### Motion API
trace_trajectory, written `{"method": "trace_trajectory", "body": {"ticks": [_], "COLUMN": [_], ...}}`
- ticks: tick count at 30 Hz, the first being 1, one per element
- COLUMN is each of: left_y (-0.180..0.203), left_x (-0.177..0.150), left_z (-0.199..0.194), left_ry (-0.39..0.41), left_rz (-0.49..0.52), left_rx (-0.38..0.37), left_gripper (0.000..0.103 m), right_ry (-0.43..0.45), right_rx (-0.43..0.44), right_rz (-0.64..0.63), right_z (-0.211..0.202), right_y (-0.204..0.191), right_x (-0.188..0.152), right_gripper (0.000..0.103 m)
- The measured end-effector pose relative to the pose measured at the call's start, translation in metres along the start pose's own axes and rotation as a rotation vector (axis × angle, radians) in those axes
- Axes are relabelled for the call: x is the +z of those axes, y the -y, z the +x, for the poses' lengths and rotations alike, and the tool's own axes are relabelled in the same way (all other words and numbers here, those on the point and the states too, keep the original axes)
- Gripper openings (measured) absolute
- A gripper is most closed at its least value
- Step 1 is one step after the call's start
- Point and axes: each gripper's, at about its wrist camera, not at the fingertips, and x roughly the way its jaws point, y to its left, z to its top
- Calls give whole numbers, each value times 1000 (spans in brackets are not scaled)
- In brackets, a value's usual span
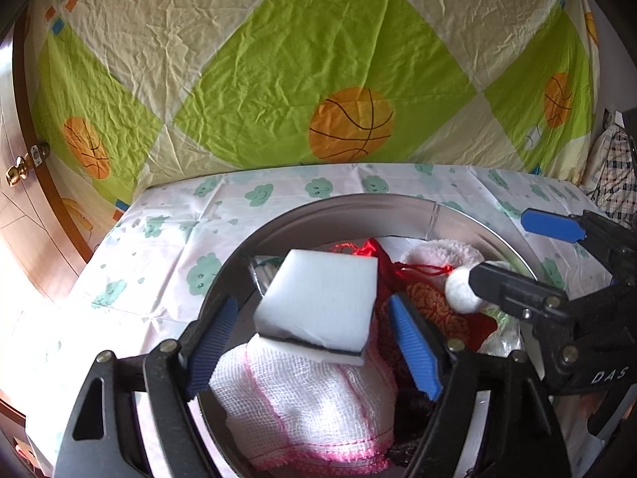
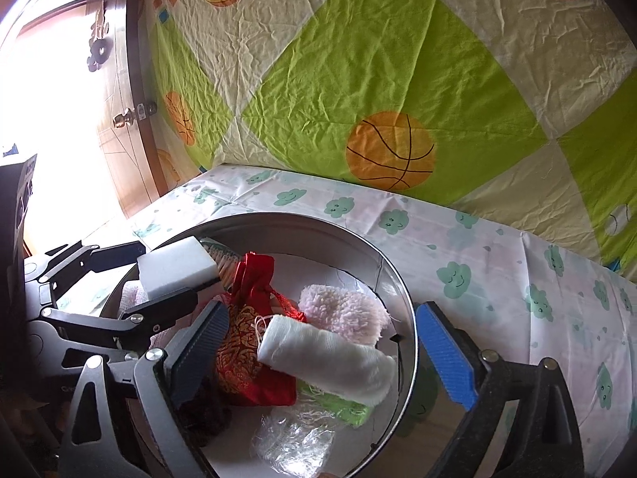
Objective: Organize soft objects
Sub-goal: 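Open both grippers and withdraw them from the tin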
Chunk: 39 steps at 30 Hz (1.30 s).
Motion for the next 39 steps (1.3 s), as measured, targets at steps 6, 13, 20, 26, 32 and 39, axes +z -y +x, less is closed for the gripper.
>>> {"method": "trace_trajectory", "body": {"ticks": [6, 13, 20, 26, 32, 39], "left_y": [1, 3, 10, 20, 22, 24], "left_x": [-2, -8, -16, -24, -33, -44], "left_z": [-15, -34, -52, -64, -72, -78], "left_ry": [48, 98, 143, 167, 180, 183], "left_rz": [-5, -23, -49, -60, -92, -112], "left_rx": [28, 32, 28, 23, 14, 2], "left_gripper": [97, 101, 102, 102, 102, 102], "right_ry": [36, 90, 150, 181, 207, 222], "right_rx": [5, -15, -53, -81, -108, -120], "right_rz": [21, 21, 11, 3, 11, 11], "right_z": [-15, -37, -62, -79, -91, -102], "right_y": [1, -4, -7, -9, -10, -14], "right_x": [-5, -16, -32, -42, -55, -62], "right_gripper": [97, 97, 97, 97, 97, 98]}}
